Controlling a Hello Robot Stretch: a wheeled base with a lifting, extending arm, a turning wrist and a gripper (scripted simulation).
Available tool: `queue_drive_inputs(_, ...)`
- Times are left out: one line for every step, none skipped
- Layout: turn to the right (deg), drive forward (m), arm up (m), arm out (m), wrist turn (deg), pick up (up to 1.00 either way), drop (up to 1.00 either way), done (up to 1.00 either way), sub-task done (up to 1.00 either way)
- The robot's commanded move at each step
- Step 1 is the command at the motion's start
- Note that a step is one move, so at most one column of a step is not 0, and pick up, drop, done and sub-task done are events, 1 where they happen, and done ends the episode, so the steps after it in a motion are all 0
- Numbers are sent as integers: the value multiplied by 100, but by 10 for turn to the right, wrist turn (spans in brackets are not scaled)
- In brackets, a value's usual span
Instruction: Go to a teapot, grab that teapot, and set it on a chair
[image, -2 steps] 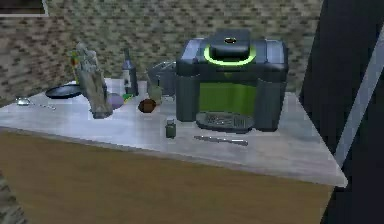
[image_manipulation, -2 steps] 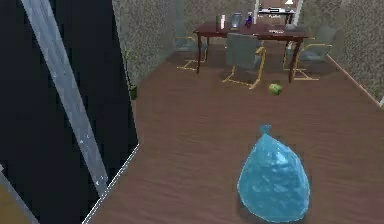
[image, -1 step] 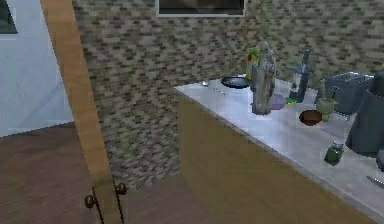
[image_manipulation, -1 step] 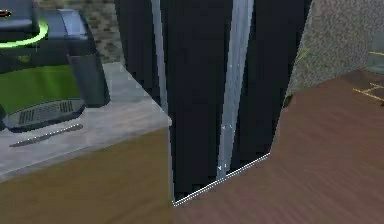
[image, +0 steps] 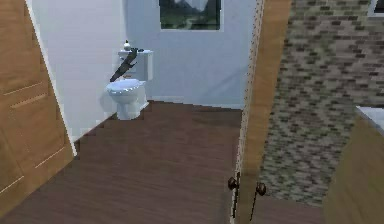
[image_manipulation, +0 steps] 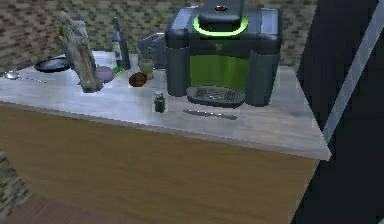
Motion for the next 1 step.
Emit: queue_drive_inputs(-180,0,0,0,0,0,0,0,0)
